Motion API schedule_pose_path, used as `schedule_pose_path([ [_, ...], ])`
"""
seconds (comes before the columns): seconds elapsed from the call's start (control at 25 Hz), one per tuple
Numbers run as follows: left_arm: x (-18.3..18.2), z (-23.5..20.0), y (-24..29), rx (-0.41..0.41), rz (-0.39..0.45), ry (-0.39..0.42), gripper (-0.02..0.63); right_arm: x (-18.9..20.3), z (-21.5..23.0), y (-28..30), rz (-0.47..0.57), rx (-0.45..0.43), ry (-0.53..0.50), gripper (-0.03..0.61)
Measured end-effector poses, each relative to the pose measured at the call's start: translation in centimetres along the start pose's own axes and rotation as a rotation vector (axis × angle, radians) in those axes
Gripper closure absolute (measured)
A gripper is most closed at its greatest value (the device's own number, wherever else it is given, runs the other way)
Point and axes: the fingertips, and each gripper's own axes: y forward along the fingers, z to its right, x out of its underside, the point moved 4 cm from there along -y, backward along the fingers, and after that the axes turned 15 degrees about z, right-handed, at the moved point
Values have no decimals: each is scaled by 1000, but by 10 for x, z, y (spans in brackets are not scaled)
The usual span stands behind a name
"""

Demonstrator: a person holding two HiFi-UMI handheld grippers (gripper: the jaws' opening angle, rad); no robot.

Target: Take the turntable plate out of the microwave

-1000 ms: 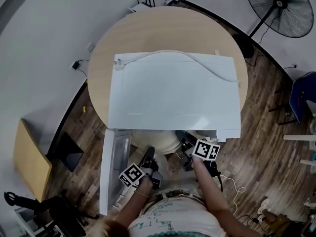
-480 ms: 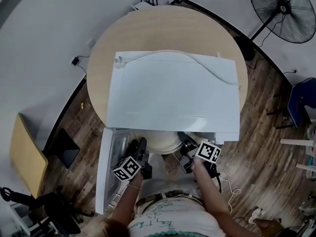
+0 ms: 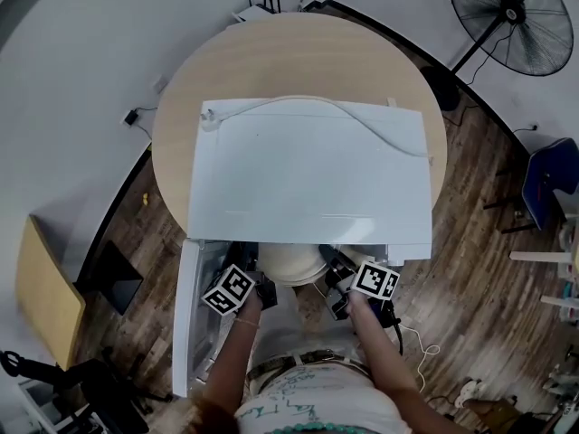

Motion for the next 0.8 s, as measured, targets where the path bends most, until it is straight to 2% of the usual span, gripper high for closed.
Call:
schedule_pose_path([
  [0.04, 0, -3, -1, -15, -5, 5, 468, 0, 0, 0, -1, -1, -16, 517],
  [0.08, 0, -4, -2, -18, -11, 14, 501, -1, -1, 0, -2, -1, -32, 517],
  [0.28, 2, -6, -8, -19, -28, -15, 515, -4, -1, 3, 0, 1, -93, 506],
  [0.48, 5, -6, -27, 3, -41, 41, 518, -3, -5, -4, -19, -36, -128, 508],
  [0.8, 10, -3, -56, -20, -13, -17, 531, -6, -13, -17, -47, -97, -129, 514],
])
